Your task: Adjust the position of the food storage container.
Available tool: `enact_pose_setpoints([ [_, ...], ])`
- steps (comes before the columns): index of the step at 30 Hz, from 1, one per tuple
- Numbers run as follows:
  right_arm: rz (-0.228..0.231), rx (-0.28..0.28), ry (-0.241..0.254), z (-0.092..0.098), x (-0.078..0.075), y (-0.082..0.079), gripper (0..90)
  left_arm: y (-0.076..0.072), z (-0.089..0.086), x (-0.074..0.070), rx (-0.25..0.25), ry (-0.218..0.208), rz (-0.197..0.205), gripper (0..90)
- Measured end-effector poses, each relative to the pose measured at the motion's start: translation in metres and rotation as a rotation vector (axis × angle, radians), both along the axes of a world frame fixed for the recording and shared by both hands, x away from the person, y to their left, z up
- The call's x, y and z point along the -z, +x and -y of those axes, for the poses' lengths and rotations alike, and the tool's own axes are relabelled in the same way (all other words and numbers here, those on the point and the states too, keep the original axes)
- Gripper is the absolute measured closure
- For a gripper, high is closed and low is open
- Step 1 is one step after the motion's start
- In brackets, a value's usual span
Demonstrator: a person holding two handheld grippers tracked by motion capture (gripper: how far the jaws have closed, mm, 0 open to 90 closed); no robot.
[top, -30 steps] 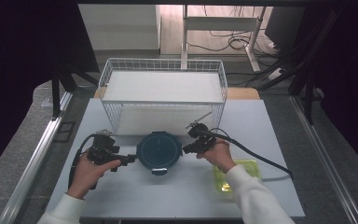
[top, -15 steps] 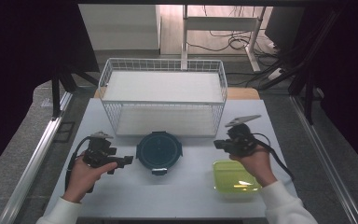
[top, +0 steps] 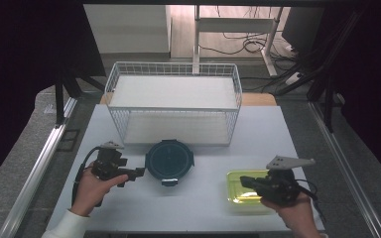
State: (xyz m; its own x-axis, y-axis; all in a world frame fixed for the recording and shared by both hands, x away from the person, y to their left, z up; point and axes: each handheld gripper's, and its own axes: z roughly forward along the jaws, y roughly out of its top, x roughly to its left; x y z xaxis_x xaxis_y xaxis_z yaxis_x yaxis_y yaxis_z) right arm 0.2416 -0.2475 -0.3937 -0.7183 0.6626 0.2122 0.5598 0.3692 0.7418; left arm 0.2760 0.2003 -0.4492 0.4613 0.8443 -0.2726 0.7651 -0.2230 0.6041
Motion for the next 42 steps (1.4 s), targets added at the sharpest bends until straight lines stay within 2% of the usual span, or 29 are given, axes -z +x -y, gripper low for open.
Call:
enact_pose_setpoints([
  [1, 0.0, 0.0, 0.0, 0.0, 0.0, 0.0, 89.1, 0.0, 0.0, 0.0, 0.003, 0.0, 0.003, 19.1],
  [3, 0.011, -0.035, -0.01, -0.017, -0.001, -0.013, 89.1, -0.001, 0.0, -0.001, 0.006, -0.001, 0.007, 19.1],
  [5, 0.038, -0.055, -0.025, -0.023, -0.006, -0.019, 89.1, -0.001, -0.001, -0.001, 0.006, -0.002, 0.008, 19.1],
  [7, 0.054, -0.051, -0.033, -0.024, -0.01, -0.021, 89.1, -0.001, -0.002, -0.001, 0.005, -0.002, 0.008, 19.1],
  [8, 0.072, -0.025, -0.037, -0.02, -0.015, -0.021, 89.1, -0.002, -0.003, -0.002, 0.005, -0.005, 0.008, 19.1],
  [13, 0.102, 0.025, -0.058, -0.006, -0.021, -0.019, 89.1, -0.003, -0.004, -0.001, 0.001, -0.006, 0.008, 19.1],
  [14, 0.105, 0.061, -0.052, 0.007, -0.02, -0.014, 89.1, -0.003, -0.004, -0.001, 0.0, -0.006, 0.009, 19.1],
  [15, 0.105, 0.061, -0.052, 0.007, -0.02, -0.014, 89.1, -0.004, -0.004, -0.002, 0.002, -0.005, 0.01, 19.1],
  [18, 0.097, 0.116, -0.041, 0.027, -0.015, -0.011, 89.1, -0.005, -0.003, -0.003, 0.006, -0.006, 0.012, 19.1],
  [20, 0.095, 0.15, -0.051, 0.043, -0.012, -0.014, 89.1, -0.004, -0.003, -0.002, 0.003, -0.004, 0.011, 19.1],
  [21, 0.095, 0.15, -0.051, 0.043, -0.012, -0.014, 89.1, -0.004, -0.003, -0.002, 0.003, -0.004, 0.011, 19.1],
  [22, 0.101, 0.171, -0.048, 0.055, -0.012, -0.017, 89.1, -0.004, -0.003, -0.001, 0.002, -0.003, 0.008, 19.1],
  [25, 0.108, 0.202, -0.044, 0.066, -0.013, -0.018, 89.1, -0.003, -0.002, 0.0, 0.003, -0.001, 0.006, 19.1],
  [26, 0.125, 0.224, -0.053, 0.075, -0.015, -0.019, 89.1, -0.003, -0.002, 0.0, 0.002, -0.003, 0.005, 19.1],
  [29, 0.148, 0.255, -0.093, 0.086, -0.016, -0.017, 89.1, -0.003, -0.001, 0.0, 0.006, 0.0, 0.004, 19.1],
  [32, 0.152, 0.284, -0.11, 0.095, -0.014, -0.012, 89.1, -0.003, -0.001, 0.0, 0.006, 0.0, 0.002, 19.1],
  [36, 0.121, 0.316, -0.142, 0.119, -0.005, 0.006, 89.2, -0.003, -0.001, 0.001, 0.004, -0.001, 0.001, 19.1],
  [40, 0.109, 0.329, -0.157, 0.131, 0.001, 0.017, 89.2, -0.002, -0.002, 0.002, -0.001, 0.002, -0.003, 19.1],
  [42, 0.089, 0.357, -0.164, 0.143, 0.007, 0.023, 89.2, -0.002, -0.001, 0.002, -0.002, 0.004, -0.005, 19.1],
])
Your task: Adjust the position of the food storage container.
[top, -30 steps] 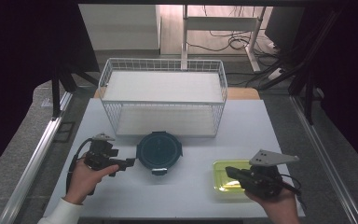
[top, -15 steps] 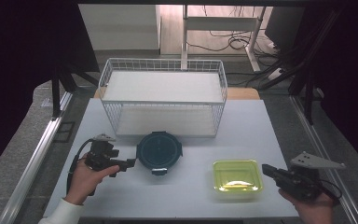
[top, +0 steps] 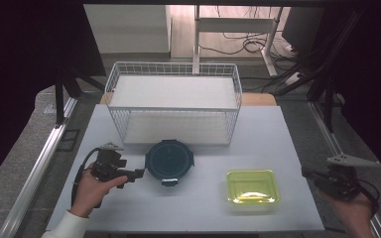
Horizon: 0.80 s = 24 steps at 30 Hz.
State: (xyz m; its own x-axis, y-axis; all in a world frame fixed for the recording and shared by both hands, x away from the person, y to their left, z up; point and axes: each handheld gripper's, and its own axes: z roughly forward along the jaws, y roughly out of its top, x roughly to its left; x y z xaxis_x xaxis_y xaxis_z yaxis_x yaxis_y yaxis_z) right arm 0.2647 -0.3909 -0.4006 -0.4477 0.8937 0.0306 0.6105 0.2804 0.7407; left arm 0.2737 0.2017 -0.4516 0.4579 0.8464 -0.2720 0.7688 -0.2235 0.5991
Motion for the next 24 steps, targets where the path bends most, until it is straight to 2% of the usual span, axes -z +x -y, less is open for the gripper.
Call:
enact_pose_setpoints([
  [3, -0.006, 0.001, 0.047, 0.004, 0.003, -0.007, 89.2, 0.0, 0.0, 0.001, 0.001, 0.002, -0.002, 19.1],
  [4, -0.006, 0.001, 0.047, 0.004, 0.003, -0.007, 89.2, 0.0, 0.0, 0.001, 0.003, 0.004, -0.002, 19.1],
  [8, -0.012, -0.028, 0.095, -0.015, 0.003, -0.035, 89.1, 0.0, 0.0, 0.003, 0.002, 0.004, -0.008, 19.1],
  [9, -0.012, -0.028, 0.095, -0.015, 0.003, -0.035, 89.1, 0.0, 0.001, 0.003, 0.002, 0.004, -0.008, 19.1],
  [10, -0.01, -0.047, 0.099, -0.029, 0.001, -0.049, 89.2, 0.0, 0.001, 0.002, 0.006, 0.003, -0.006, 19.1],
  [11, -0.01, -0.047, 0.099, -0.029, 0.001, -0.049, 89.2, 0.0, 0.001, 0.002, 0.006, 0.003, -0.006, 19.1],
  [12, -0.01, -0.086, 0.101, -0.046, -0.001, -0.06, 89.1, 0.0, 0.001, 0.002, 0.006, 0.002, -0.005, 19.1],
  [13, -0.01, -0.086, 0.101, -0.046, -0.001, -0.06, 89.1, 0.0, 0.001, 0.001, 0.008, 0.003, -0.002, 19.1],
  [14, -0.01, -0.125, 0.101, -0.062, -0.001, -0.068, 89.1, -0.001, 0.001, 0.001, 0.008, 0.0, -0.002, 19.1],
  [17, -0.013, -0.18, 0.118, -0.086, 0.0, -0.073, 89.1, 0.0, 0.002, 0.0, 0.011, -0.001, -0.001, 19.0],
  [18, -0.013, -0.18, 0.118, -0.086, 0.0, -0.073, 89.1, 0.0, 0.002, 0.0, 0.012, -0.002, 0.0, 19.0],
  [19, -0.01, -0.194, 0.123, -0.094, 0.001, -0.073, 89.1, 0.0, 0.003, 0.0, 0.013, -0.003, 0.0, 19.0],
  [20, -0.014, -0.224, 0.131, -0.109, 0.004, -0.069, 89.1, 0.0, 0.003, 0.0, 0.017, -0.002, -0.001, 19.0],
  [22, -0.033, -0.259, 0.138, -0.125, 0.009, -0.063, 89.0, 0.001, 0.004, 0.001, 0.02, -0.001, -0.002, 19.0],
  [24, -0.039, -0.27, 0.144, -0.132, 0.013, -0.059, 88.8, 0.0, 0.004, 0.001, 0.021, -0.001, -0.002, 19.0],
])
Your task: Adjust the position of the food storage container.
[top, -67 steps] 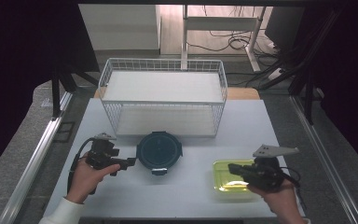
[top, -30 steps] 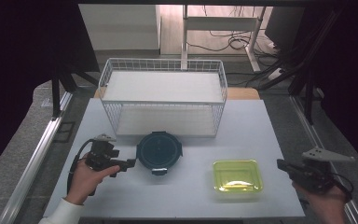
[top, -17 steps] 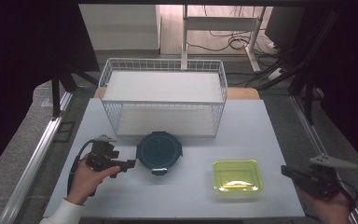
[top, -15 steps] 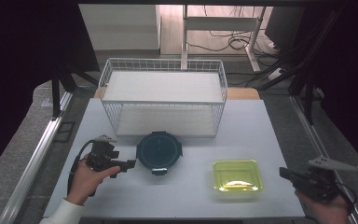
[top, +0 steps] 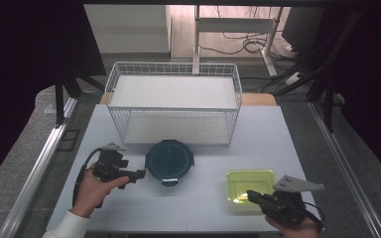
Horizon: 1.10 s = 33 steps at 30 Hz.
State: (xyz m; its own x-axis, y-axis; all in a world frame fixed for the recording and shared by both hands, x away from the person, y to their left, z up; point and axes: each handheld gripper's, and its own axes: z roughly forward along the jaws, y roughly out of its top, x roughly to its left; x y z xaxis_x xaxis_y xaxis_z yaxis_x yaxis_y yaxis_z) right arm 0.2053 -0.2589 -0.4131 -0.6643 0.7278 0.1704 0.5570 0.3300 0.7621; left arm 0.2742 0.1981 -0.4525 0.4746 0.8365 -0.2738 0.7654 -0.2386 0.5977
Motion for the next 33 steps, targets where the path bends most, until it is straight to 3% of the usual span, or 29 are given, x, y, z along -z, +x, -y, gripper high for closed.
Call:
enact_pose_setpoints([
  [5, -0.031, -0.049, 0.029, -0.045, 0.013, 0.013, 78.0, 0.0, -0.002, 0.002, -0.001, -0.004, 0.001, 19.0],
  [7, -0.032, -0.056, 0.03, -0.053, 0.014, 0.014, 74.0, 0.0, -0.002, 0.002, -0.002, -0.005, 0.001, 19.0],
  [9, -0.024, -0.065, 0.03, -0.068, 0.014, 0.016, 61.1, 0.0, -0.003, 0.002, -0.006, -0.007, 0.003, 19.0],
  [10, 0.001, -0.06, 0.037, -0.081, 0.013, 0.019, 42.0, -0.001, -0.003, 0.001, -0.006, -0.01, 0.006, 19.0],
  [11, 0.001, -0.059, 0.042, -0.087, 0.013, 0.021, 35.1, -0.001, -0.002, 0.001, -0.008, -0.014, 0.006, 19.0],
  [13, -0.006, -0.063, 0.054, -0.093, 0.012, 0.024, 31.0, -0.002, -0.002, 0.001, -0.007, -0.017, 0.007, 18.8],
  [16, -0.035, -0.079, 0.073, -0.107, 0.012, 0.037, 16.4, -0.002, -0.003, 0.0, -0.007, -0.026, 0.014, 18.1],
  [22, -0.082, -0.054, 0.104, -0.11, 0.013, 0.055, 10.7, -0.002, -0.006, -0.001, -0.016, -0.043, 0.021, 16.8],
  [29, -0.093, -0.034, 0.098, -0.115, 0.01, 0.068, 11.9, -0.003, -0.006, -0.004, -0.018, -0.068, 0.039, 14.6],
  [33, -0.126, -0.018, 0.124, -0.117, 0.011, 0.074, 12.0, -0.002, -0.006, -0.004, -0.028, -0.08, 0.038, 12.5],
])
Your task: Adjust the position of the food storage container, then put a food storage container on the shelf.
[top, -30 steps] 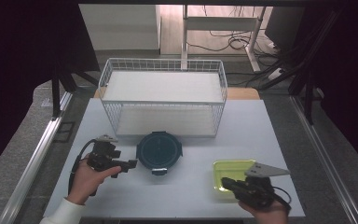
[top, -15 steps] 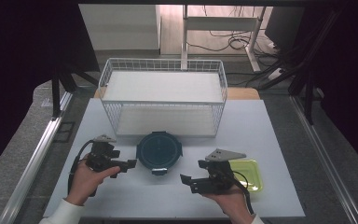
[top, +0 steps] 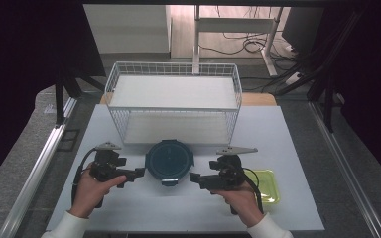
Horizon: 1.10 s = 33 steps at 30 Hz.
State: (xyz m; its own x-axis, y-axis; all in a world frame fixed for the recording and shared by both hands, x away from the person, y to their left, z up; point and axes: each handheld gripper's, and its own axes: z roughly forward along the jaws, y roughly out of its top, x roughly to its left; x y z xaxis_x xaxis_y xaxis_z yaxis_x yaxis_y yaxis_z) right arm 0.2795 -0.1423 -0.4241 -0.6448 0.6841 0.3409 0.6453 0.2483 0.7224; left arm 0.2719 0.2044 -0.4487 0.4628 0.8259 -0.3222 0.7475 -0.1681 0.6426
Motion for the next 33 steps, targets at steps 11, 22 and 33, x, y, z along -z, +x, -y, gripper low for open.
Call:
enact_pose_setpoints([
  [11, -0.123, 0.059, 0.041, -0.011, 0.014, 0.03, 11.2, 0.025, 0.001, 0.012, -0.025, -0.154, -0.069, 6.1],
  [22, -0.198, 0.094, 0.014, -0.032, 0.038, 0.055, 10.5, 0.052, 0.0, 0.038, -0.044, -0.253, -0.15, 5.0],
  [33, -0.258, 0.109, 0.036, -0.043, 0.056, 0.068, 10.2, 0.06, 0.003, 0.059, -0.04, -0.293, -0.202, 6.8],
])
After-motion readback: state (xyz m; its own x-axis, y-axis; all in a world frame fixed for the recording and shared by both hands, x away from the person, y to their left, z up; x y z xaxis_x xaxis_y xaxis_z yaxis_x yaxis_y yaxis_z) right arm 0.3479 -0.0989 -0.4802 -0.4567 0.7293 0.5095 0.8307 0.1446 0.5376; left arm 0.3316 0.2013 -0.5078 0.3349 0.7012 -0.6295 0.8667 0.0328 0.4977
